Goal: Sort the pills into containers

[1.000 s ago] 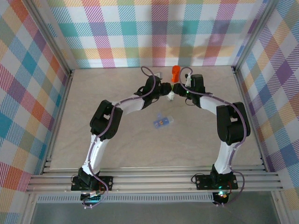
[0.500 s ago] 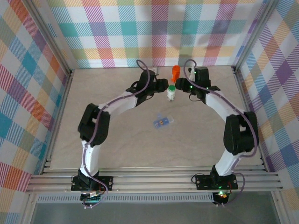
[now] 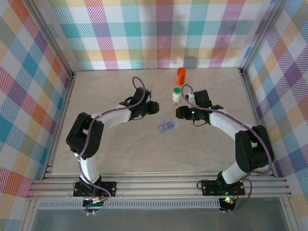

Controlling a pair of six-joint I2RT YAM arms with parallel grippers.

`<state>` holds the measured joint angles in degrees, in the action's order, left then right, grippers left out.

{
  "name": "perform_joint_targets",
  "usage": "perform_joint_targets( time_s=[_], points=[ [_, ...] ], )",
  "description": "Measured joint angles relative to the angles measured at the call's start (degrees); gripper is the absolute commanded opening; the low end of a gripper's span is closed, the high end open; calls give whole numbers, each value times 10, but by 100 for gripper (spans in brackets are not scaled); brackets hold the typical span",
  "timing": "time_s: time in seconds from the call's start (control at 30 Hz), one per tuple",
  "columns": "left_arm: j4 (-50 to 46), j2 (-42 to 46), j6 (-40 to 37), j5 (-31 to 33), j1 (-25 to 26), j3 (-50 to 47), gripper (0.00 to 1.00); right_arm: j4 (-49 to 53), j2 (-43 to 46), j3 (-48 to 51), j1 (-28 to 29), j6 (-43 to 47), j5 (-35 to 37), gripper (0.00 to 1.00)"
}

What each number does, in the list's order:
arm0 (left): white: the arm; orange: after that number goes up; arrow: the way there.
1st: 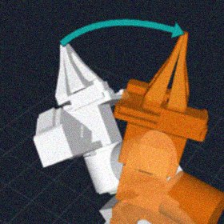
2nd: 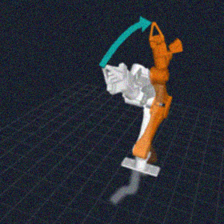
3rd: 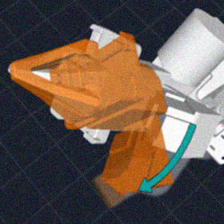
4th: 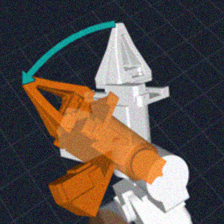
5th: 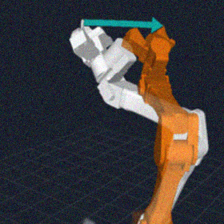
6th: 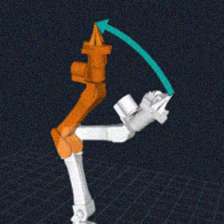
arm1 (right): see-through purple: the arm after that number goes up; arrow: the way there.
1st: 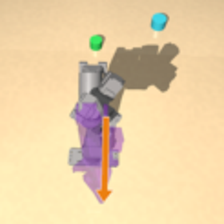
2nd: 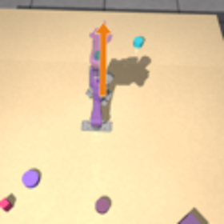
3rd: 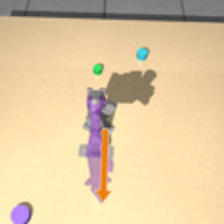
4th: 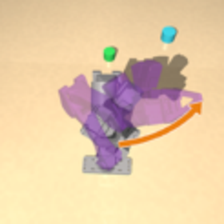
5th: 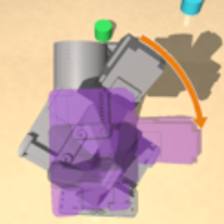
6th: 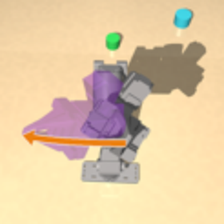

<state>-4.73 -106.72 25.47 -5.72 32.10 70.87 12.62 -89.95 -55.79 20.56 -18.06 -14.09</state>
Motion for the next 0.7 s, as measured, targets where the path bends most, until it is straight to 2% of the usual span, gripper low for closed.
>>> perform_joint_targets(
  time_s=[0.27, 0.7],
  points=[
    [-28, -60, 0, -13, 0, 27, 34, -5, -73, 0, 37, 1, -4, 53],
    [-25, -84, 1, -63, 11, 27, 33, -5, -103, -14, 39, 10, 20, 53]
  ],
)
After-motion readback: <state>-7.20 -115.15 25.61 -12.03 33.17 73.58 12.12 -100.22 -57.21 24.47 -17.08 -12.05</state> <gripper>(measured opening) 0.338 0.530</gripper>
